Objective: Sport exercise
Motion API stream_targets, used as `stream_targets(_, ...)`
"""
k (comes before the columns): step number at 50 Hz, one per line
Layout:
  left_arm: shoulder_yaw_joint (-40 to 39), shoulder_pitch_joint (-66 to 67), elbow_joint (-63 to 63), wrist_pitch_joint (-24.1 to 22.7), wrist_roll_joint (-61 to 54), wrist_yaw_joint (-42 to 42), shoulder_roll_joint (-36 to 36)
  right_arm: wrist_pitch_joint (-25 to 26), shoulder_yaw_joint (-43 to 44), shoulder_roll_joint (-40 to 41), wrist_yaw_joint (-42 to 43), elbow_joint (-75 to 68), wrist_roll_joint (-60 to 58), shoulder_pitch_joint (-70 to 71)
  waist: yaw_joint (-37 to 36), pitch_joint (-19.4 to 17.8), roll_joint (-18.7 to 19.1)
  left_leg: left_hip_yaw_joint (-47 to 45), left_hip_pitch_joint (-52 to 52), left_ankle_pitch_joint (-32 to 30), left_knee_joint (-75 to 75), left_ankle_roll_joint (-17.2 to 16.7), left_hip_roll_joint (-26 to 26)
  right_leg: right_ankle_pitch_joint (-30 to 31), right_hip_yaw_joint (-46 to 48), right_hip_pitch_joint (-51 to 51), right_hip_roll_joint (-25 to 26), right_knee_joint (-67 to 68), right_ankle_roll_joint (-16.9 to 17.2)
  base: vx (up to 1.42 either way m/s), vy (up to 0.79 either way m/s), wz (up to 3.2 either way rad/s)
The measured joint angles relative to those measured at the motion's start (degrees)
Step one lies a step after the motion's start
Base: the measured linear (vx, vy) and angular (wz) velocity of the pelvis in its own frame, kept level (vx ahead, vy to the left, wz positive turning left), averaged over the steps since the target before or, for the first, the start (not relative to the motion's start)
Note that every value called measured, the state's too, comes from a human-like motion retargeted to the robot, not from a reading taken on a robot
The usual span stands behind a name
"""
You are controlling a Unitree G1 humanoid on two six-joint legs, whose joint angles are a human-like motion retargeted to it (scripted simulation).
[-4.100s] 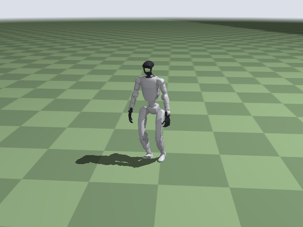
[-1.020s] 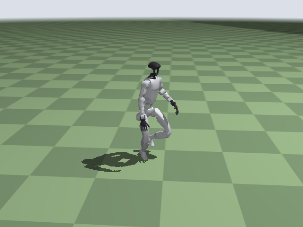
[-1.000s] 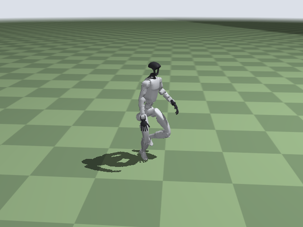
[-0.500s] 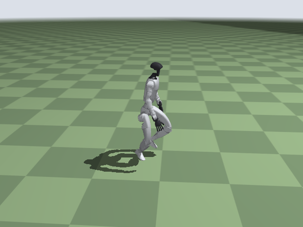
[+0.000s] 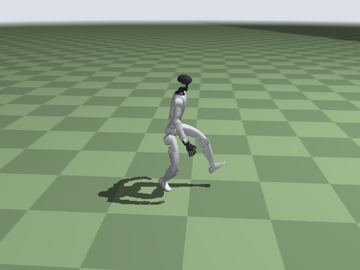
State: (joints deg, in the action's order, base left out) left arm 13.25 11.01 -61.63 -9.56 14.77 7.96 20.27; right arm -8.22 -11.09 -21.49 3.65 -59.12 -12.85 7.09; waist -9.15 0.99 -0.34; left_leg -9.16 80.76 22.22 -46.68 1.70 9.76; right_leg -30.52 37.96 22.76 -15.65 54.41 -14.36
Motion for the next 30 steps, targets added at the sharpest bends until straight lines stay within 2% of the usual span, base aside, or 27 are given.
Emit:
stream_targets(8,1.3,-3.7,9.1,-0.4,0.6,-0.3,1.6,0.9,-0.3,1.4,-1.0,-2.2,-0.6,-0.8,0.7,1.6,0.3,1.3,-4.5,-3.3,-8.0,-1.7,2.0,1.2,1.0,0.2,1.3,-1.5,-0.6,-0.04,-0.06,0.14)
stream_targets(18,4.8,-10.6,31.2,-0.4,2.1,3.2,5.2,3.4,-0.2,2.9,-5.5,-5.5,-1.2,-2.6,0.3,2.5,0.6,3.9,-17.1,-8.4,-36.1,-3.5,6.6,5.8,0.1,-0.6,5.1,-4.2,-0.6,-0.06,-0.04,0.05)
stream_targets(25,7.5,-15.2,45.0,0.3,2.6,9.1,6.5,4.8,-0.1,3.2,-9.3,-6.2,-3.5,-3.2,-0.2,3.3,2.7,6.0,-27.7,-12.2,-46.8,-6.8,9.8,9.5,0.5,-2.6,10.6,-8.9,-0.6,-0.08,-0.01,-0.11)
stream_targets(30,9.7,-16.7,48.8,0.6,3.4,13.2,7.3,5.1,0.1,3.1,-10.3,-6.0,-4.7,-4.0,0.3,4.4,4.9,5.7,-33.3,-11.9,-49.0,-8.5,12.2,11.5,2.2,-3.6,13.8,-12.4,-0.6,-0.02,0.0,0.01)
